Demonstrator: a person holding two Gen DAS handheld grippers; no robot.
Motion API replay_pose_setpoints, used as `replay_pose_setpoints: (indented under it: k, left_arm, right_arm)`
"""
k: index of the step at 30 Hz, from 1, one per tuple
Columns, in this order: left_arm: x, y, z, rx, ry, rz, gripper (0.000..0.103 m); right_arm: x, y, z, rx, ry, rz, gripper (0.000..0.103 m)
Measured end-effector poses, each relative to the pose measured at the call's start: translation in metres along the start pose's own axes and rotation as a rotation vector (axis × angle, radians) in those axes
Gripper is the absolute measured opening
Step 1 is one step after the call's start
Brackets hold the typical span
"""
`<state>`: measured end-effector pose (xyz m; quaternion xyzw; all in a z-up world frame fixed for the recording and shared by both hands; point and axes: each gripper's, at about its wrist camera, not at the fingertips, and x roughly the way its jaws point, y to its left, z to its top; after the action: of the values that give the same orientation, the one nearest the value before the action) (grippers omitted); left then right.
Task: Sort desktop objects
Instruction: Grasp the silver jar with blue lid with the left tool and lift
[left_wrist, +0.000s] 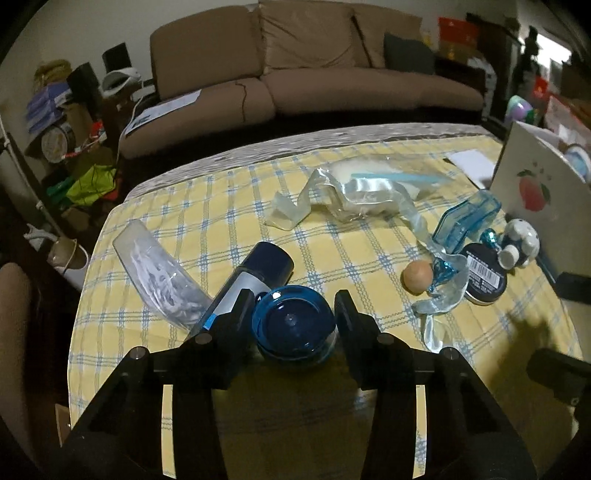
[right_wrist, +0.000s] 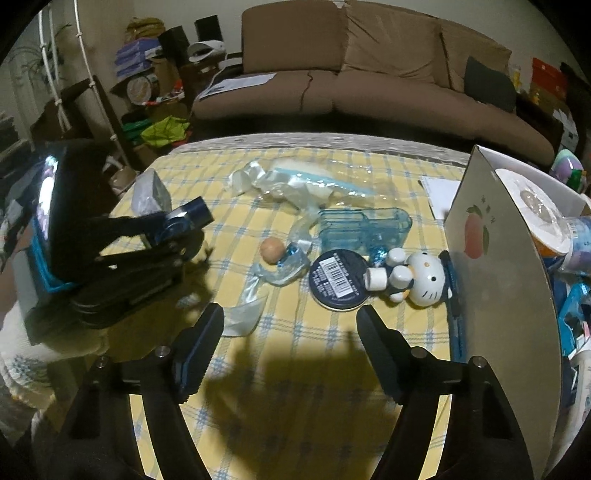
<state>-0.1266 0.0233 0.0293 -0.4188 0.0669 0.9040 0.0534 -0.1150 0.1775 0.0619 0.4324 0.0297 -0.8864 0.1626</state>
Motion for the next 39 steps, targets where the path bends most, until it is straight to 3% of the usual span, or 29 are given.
replay_pose_setpoints:
  k: [6, 12, 14, 16, 17, 20, 22, 28, 32, 34, 39]
  left_arm:
    - [-0.022, 0.019, -0.016, -0.051, -0.006, -0.097, 0.041]
    - [-0.053, 0.058, -0.063, -0.067, 0.033, -0.147, 0.038]
    - [-0.071, 0.072, -0.077, -0.082, 0.020, -0.160, 0.033]
    - [-0.080, 0.077, -0.084, -0.078, 0.013, -0.152, 0.014]
    - [-0.085, 0.080, -0.085, -0.081, 0.002, -0.156, 0.014]
    - [-0.091, 0.079, -0.083, -0.088, -0.030, -0.142, 0.022]
    - [-0.087, 0.079, -0.082, -0.089, -0.034, -0.110, 0.047]
    - [-0.069, 0.080, -0.078, -0.125, -0.025, -0.090, 0.066]
    - [-0.048, 0.071, -0.080, -0.096, 0.024, -0.070, 0.064]
    - [-0.043, 0.074, -0.084, -0.111, 0.027, -0.107, 0.045]
    - [-0.047, 0.083, -0.089, -0.144, 0.017, -0.123, 0.045]
  right_arm:
    - [-0.004, 0.004, -0.002, -0.002, 0.003, 0.024, 0.070]
    - [-0.011, 0.014, -0.005, -0.002, 0.005, 0.052, 0.068]
    - [-0.013, 0.018, -0.005, 0.000, 0.007, 0.061, 0.068]
    - [-0.012, 0.026, -0.007, -0.007, 0.011, 0.067, 0.068]
    - [-0.011, 0.030, -0.008, -0.011, 0.017, 0.067, 0.068]
    - [-0.009, 0.041, -0.011, -0.016, 0.029, 0.080, 0.068]
    - [-0.010, 0.048, -0.012, -0.024, 0.032, 0.079, 0.068]
    - [-0.010, 0.059, -0.010, -0.049, 0.039, 0.070, 0.068]
    - [-0.007, 0.063, -0.007, -0.044, 0.039, 0.074, 0.068]
    - [-0.005, 0.065, -0.006, -0.044, 0.040, 0.077, 0.068]
    - [0.008, 0.070, -0.002, -0.046, 0.047, 0.076, 0.068]
